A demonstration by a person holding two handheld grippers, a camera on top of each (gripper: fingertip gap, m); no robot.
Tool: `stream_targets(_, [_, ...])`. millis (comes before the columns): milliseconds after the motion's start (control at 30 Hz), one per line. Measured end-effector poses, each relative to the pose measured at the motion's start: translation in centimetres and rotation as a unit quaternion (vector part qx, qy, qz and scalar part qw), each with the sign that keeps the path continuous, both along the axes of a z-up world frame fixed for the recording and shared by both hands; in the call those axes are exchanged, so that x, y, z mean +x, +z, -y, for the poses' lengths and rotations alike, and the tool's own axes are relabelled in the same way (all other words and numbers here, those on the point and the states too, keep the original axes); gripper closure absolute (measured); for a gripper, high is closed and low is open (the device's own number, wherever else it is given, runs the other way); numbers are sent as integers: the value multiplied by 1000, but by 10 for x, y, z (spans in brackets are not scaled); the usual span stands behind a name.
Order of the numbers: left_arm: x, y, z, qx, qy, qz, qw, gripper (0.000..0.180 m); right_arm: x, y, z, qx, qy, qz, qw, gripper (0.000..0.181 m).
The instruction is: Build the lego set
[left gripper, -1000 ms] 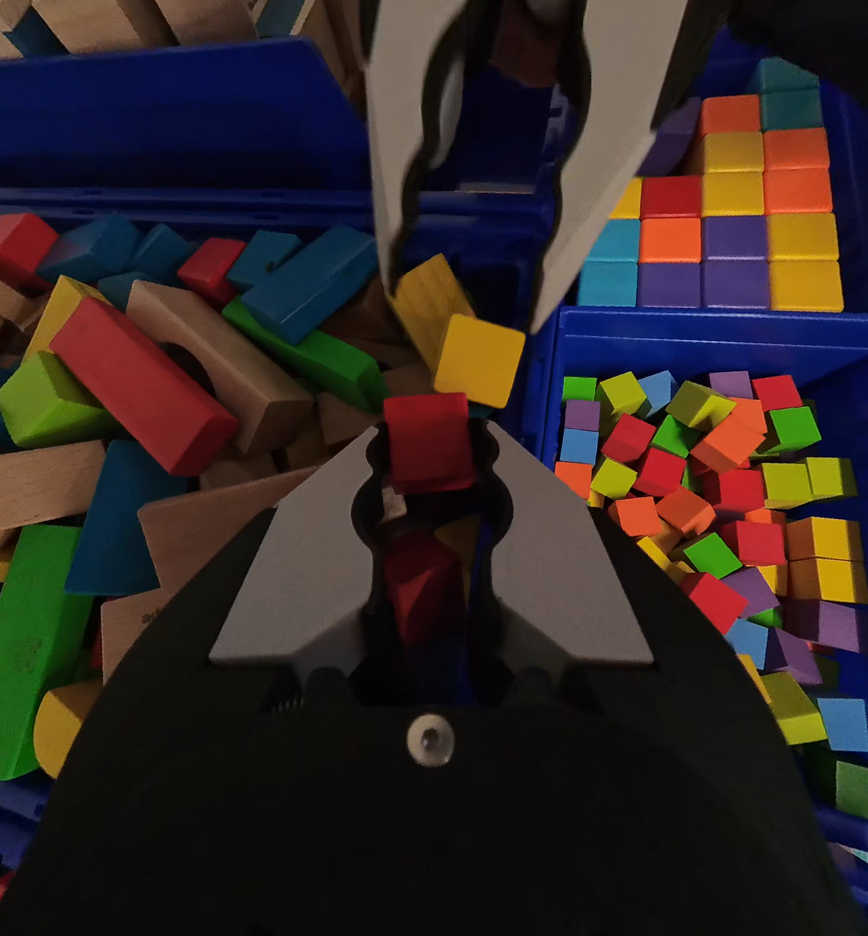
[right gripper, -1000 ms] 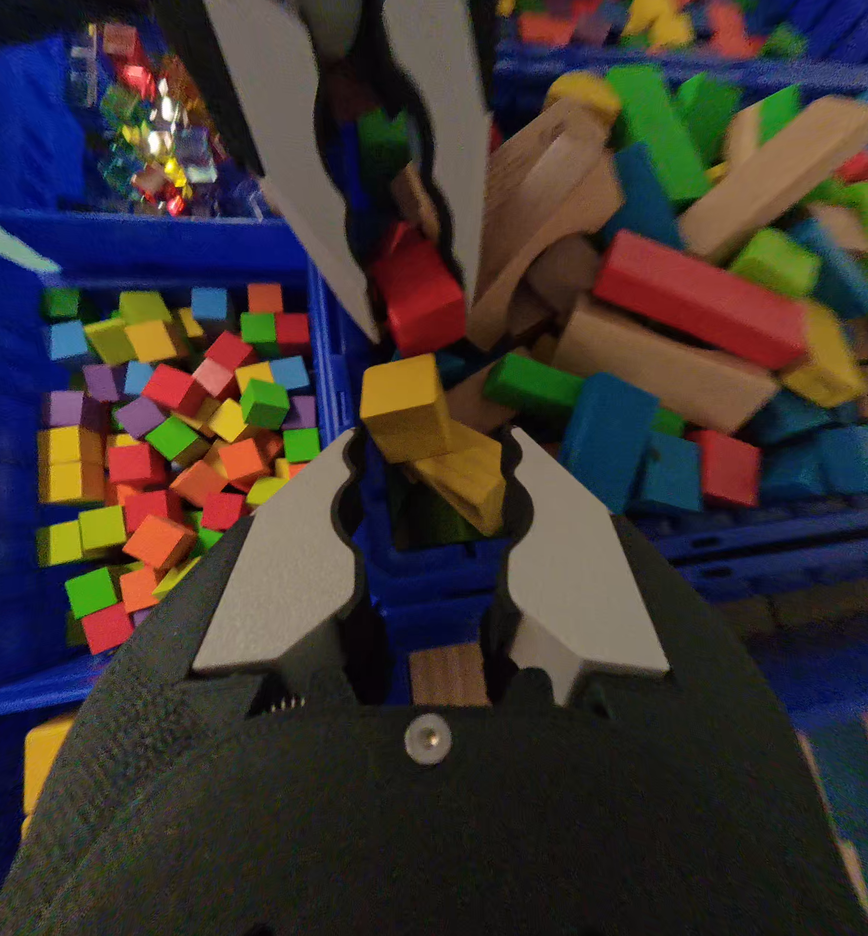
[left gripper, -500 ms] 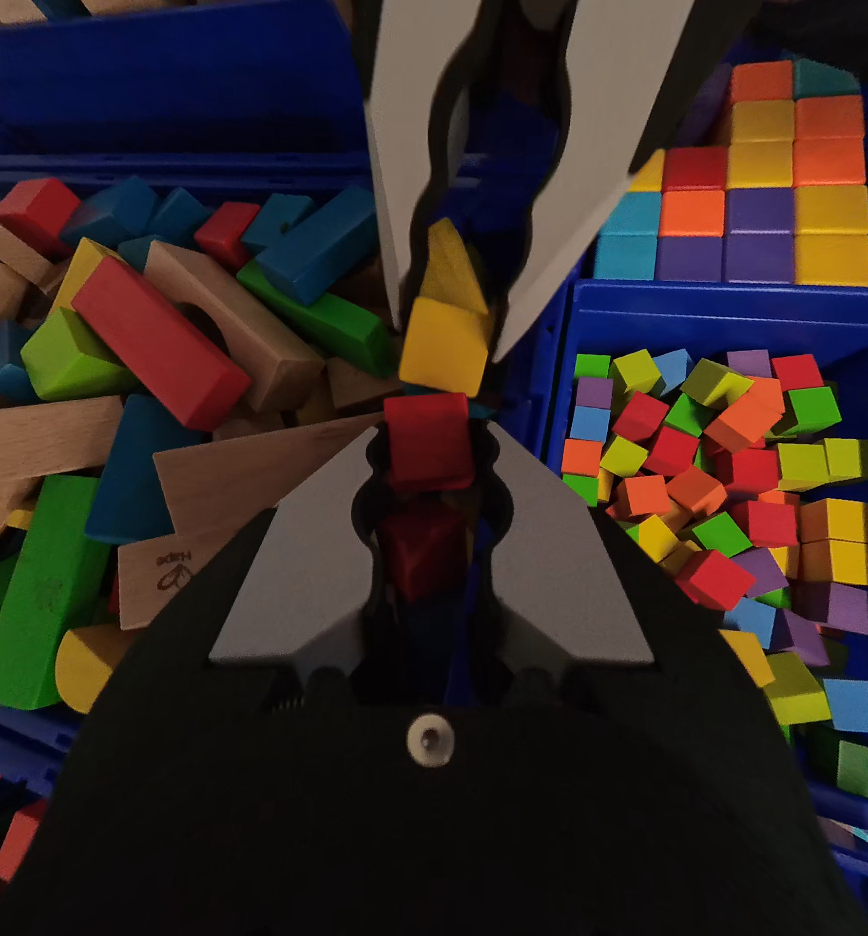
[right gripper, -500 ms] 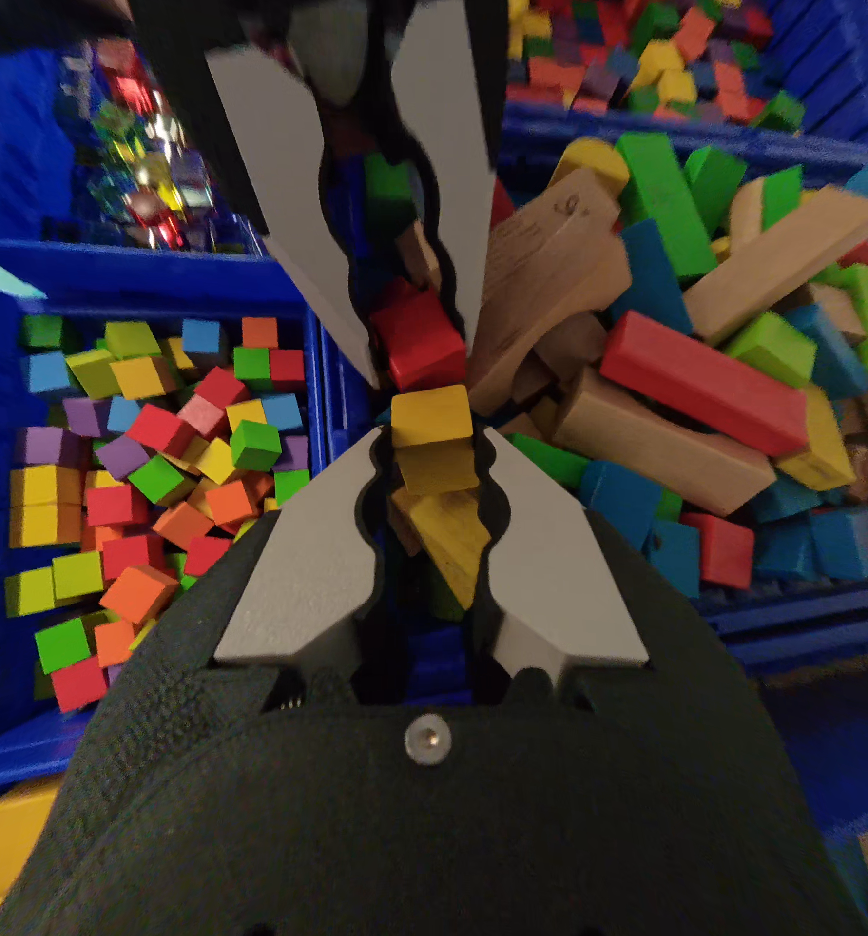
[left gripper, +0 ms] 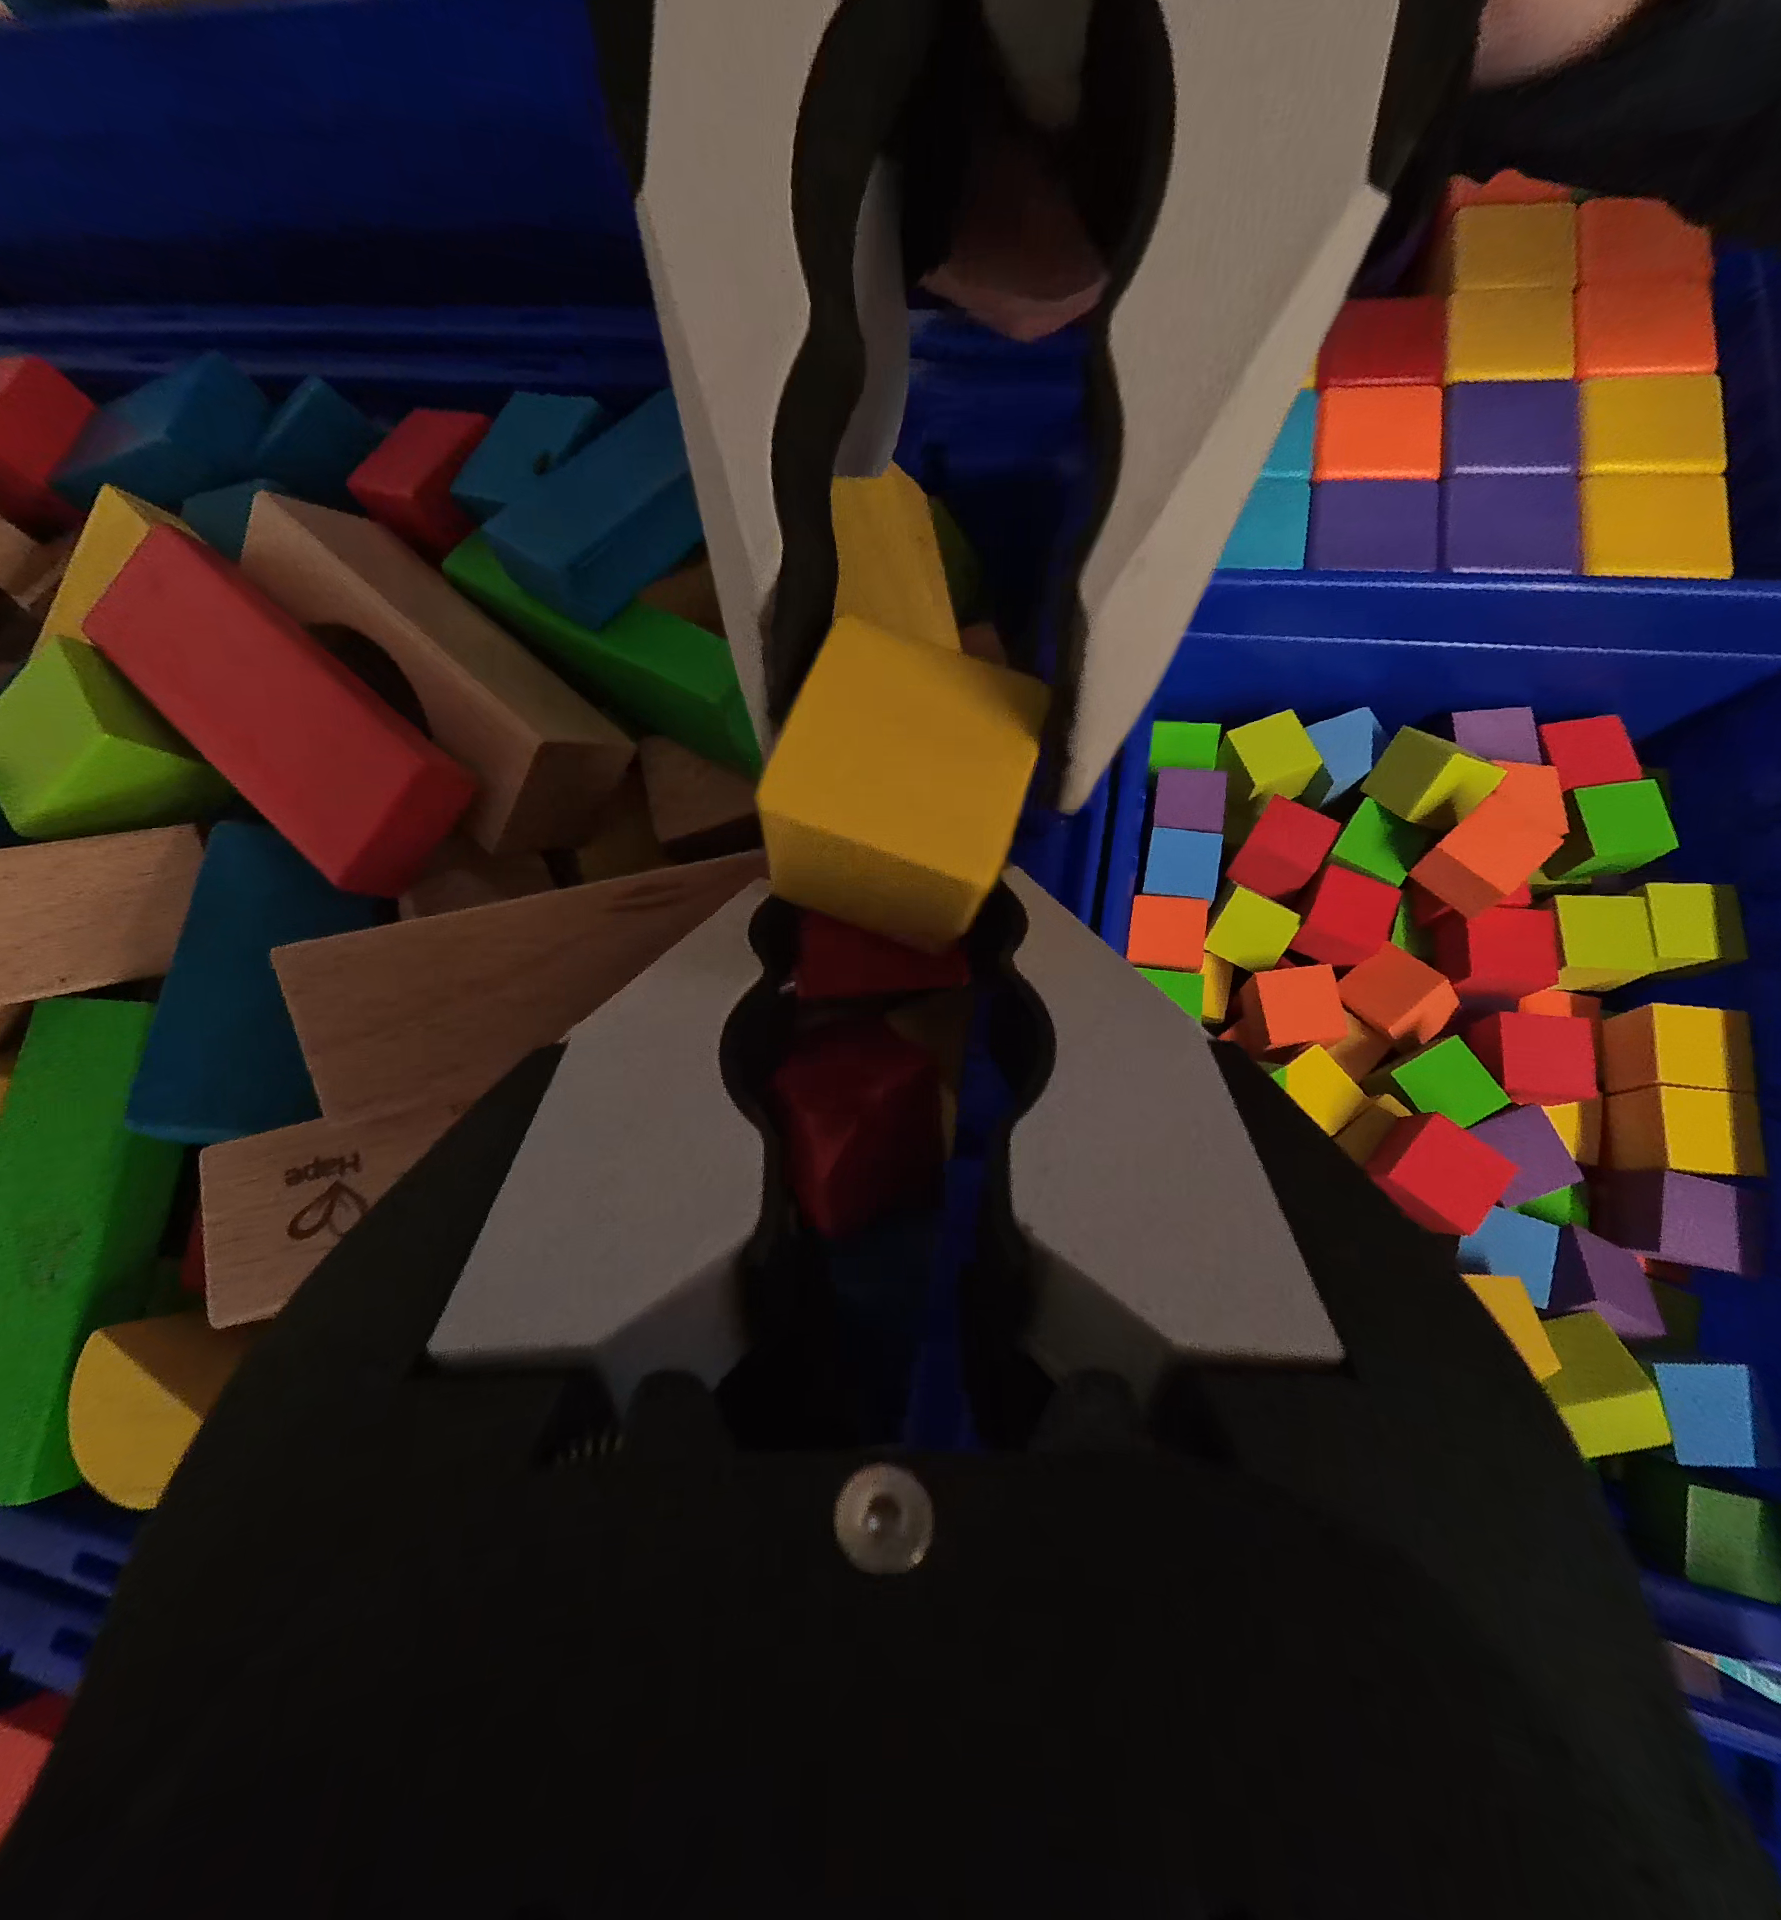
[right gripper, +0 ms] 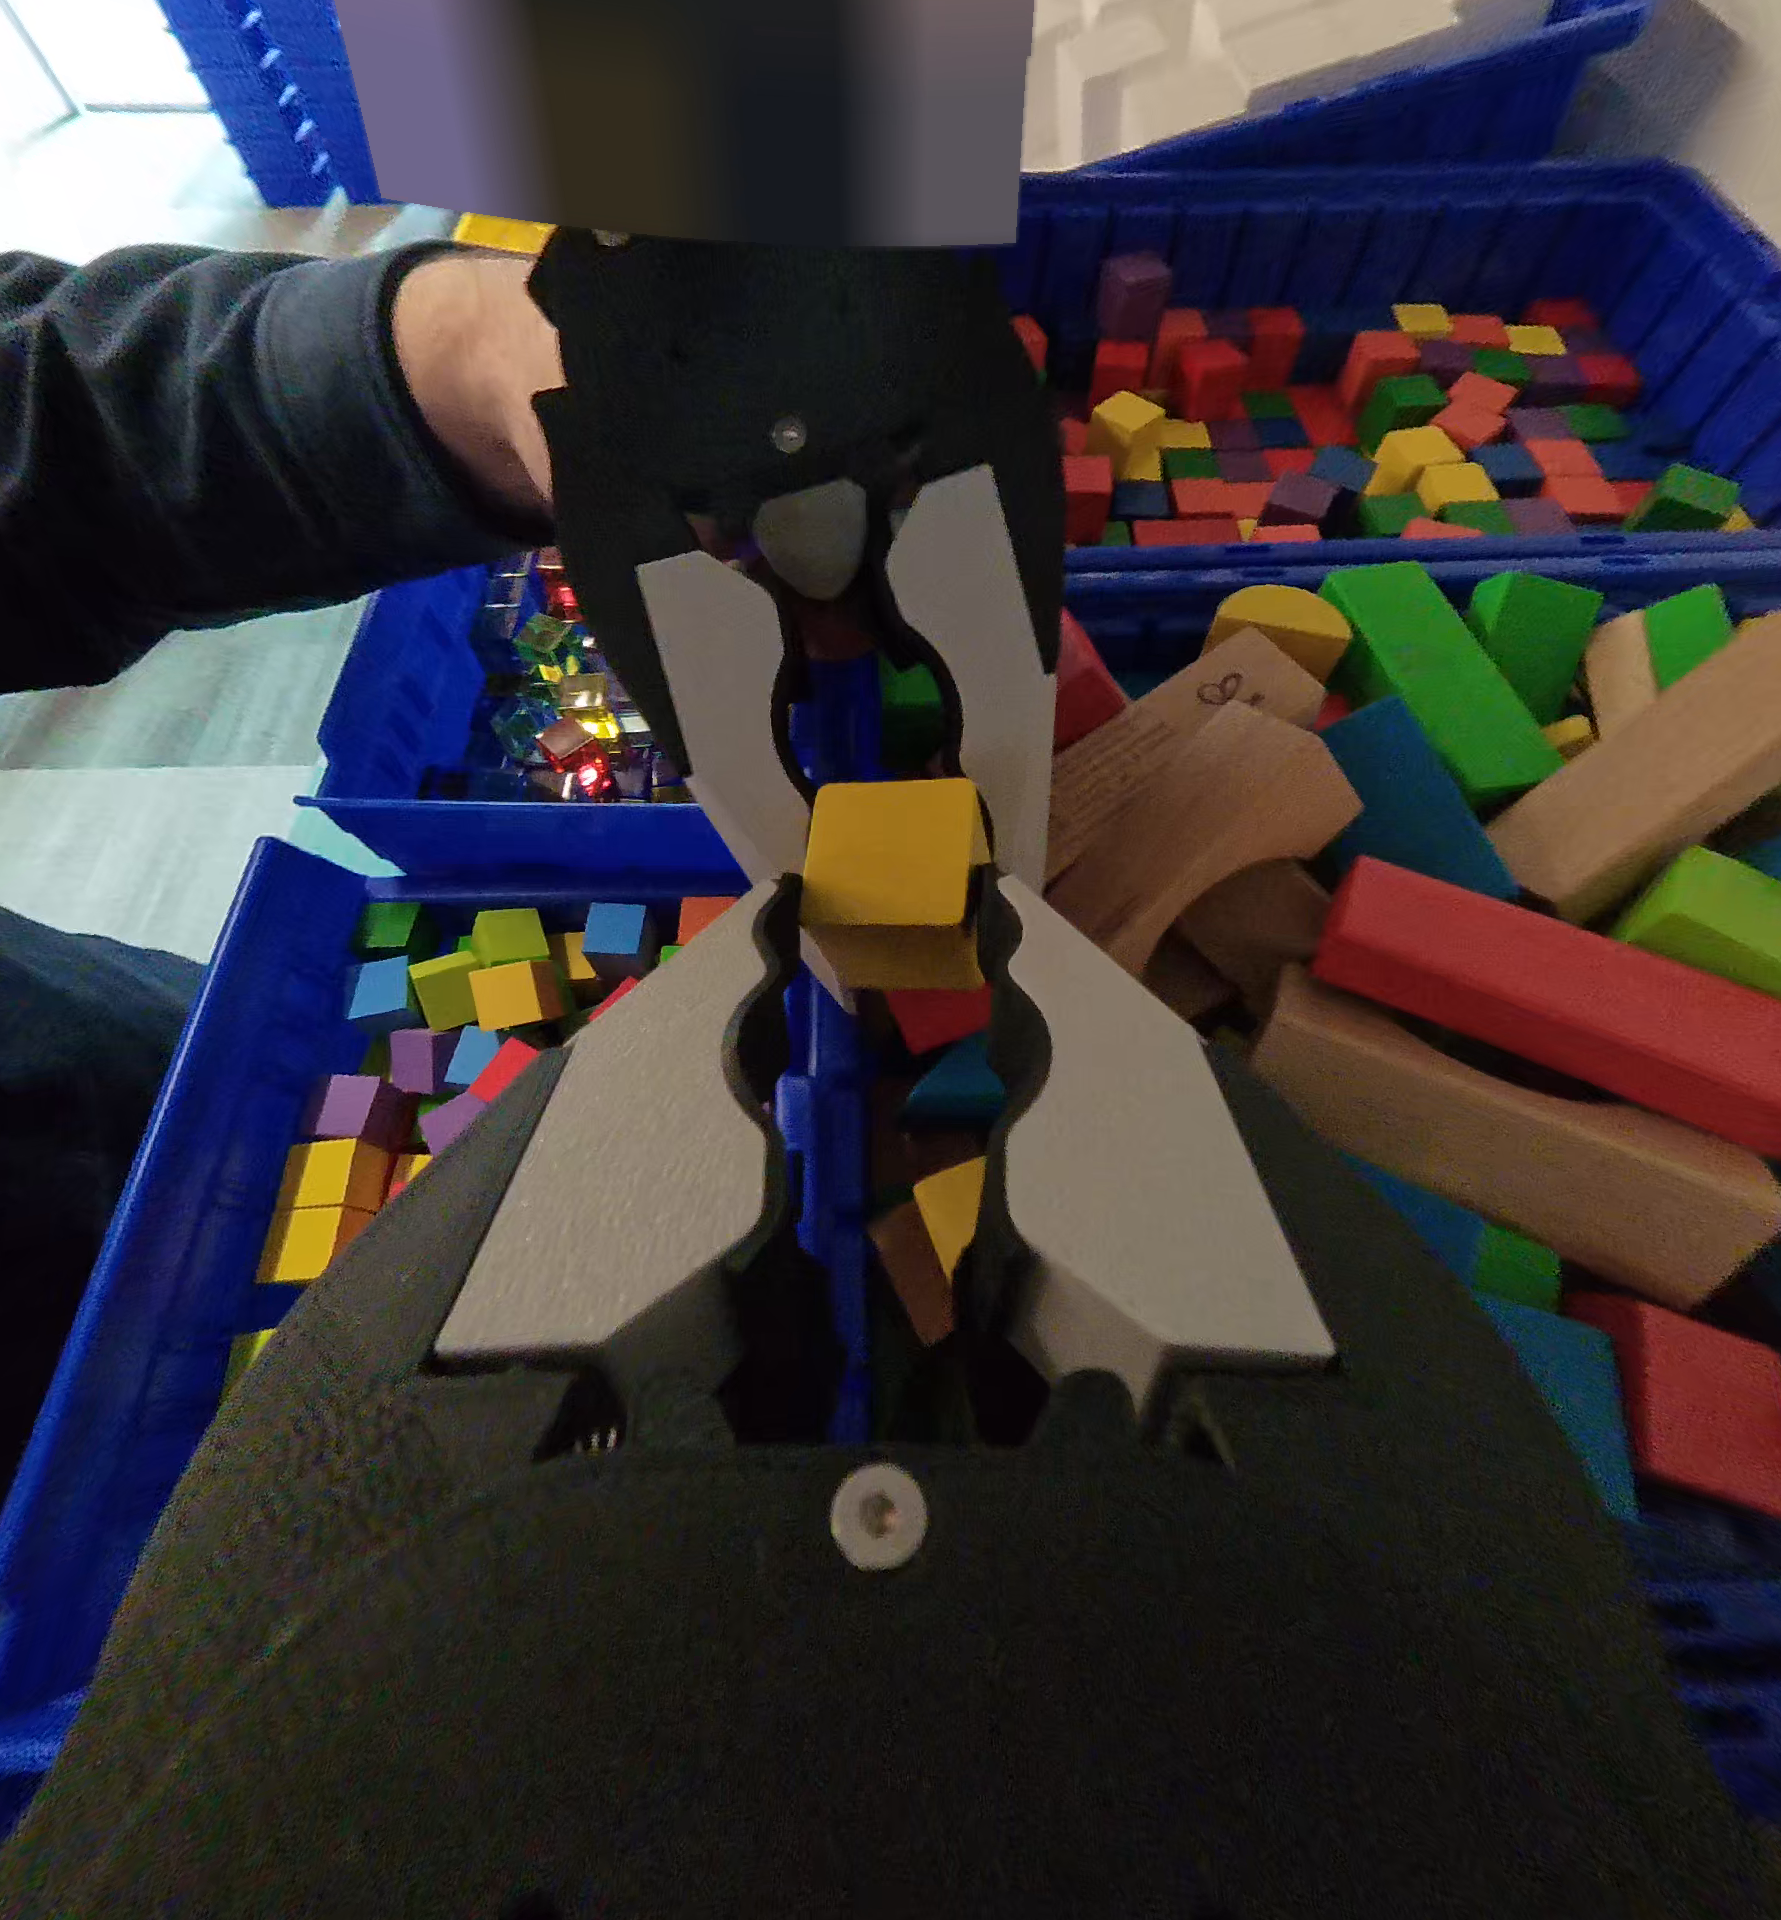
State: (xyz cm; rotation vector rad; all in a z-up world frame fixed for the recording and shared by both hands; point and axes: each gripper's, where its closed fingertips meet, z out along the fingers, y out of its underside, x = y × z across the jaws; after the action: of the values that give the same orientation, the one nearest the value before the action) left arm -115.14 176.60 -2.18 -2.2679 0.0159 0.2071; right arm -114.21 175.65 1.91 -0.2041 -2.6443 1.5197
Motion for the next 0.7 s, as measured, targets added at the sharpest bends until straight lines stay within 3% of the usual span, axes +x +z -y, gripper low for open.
stream_targets(167, [4,0,-7,2,-15,10,1000,144,2,-3,0,17,16,5,1000,148])
stream_targets(300, [5,0,-9,0,-24,13,1000,143,-1,-4,1,9,24,59,998,148])
stream_targets(433, [2,-1,-9,1,-20,13,1000,144,-6,-10,2,30,12,45,998,136])
stream_targets(700, [-1,1,-3,2,-4,10,1000,145,-15,19,-18,-14,-31,-11,999,134])
